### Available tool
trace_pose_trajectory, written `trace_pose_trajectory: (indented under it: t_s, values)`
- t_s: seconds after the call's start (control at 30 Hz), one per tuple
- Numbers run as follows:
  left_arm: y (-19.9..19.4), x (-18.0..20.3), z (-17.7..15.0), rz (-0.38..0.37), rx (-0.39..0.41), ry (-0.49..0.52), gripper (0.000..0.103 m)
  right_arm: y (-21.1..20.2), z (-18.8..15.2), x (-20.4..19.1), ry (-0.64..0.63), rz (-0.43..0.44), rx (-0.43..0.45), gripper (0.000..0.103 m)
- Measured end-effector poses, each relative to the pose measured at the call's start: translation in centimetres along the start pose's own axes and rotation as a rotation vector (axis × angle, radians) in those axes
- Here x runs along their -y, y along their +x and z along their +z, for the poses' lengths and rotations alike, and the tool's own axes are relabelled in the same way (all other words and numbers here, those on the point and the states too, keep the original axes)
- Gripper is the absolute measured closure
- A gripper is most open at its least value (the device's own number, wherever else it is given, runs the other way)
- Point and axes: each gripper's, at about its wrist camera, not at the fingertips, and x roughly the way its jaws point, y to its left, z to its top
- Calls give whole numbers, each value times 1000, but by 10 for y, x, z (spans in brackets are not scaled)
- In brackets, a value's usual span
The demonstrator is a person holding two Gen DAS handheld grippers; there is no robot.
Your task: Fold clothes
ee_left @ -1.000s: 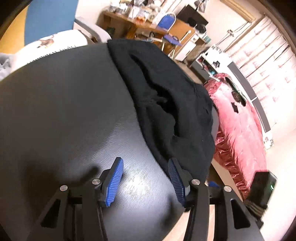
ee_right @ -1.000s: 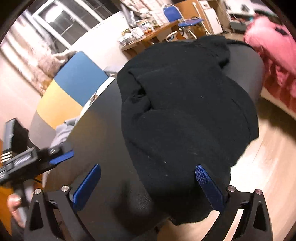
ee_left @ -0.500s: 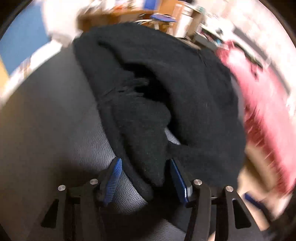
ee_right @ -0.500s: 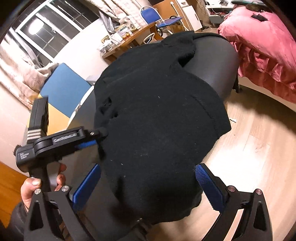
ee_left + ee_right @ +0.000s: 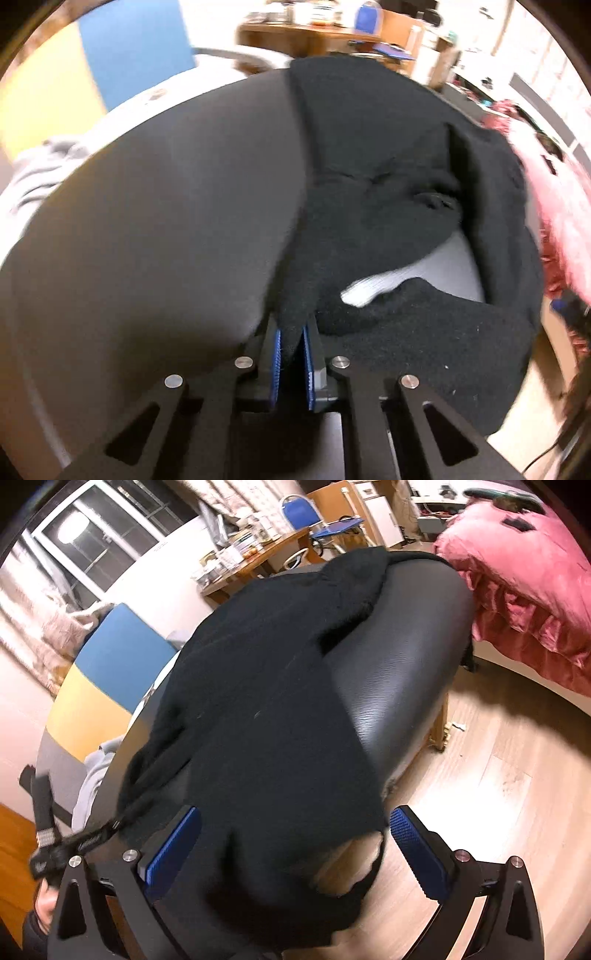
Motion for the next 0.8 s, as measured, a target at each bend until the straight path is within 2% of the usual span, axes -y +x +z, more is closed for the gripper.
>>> trace_pose_trajectory:
  t_s: [0.17, 0.3, 0.4, 0.47, 0.53, 0.63, 0.8]
  values:
    - [-36, -80, -60, 139, 0, -115, 94, 21, -16, -48, -165, 18, -60, 0]
    - [-64, -150, -110, 191, -4, -282, 94, 33, -36, -91, -345, -17, -78, 0]
    - [-102, -182, -146, 199, 57, -382, 91, 26, -57, -132, -484, 34, -63, 0]
    - [-127, -198, -168, 206, 110, -428, 91, 25, -70, -153, -548, 61, -91, 0]
    - [-151, -190, -185, 195, 183, -393, 87, 25, -84, -173, -610, 86, -124, 0]
    - [-167, -159, -201, 185, 235, -260, 86, 14, -102, -195, -706, 95, -117, 0]
    - [-175, -141, -201, 32, 266, -177, 81, 0, -131, -224, -886, 94, -96, 0]
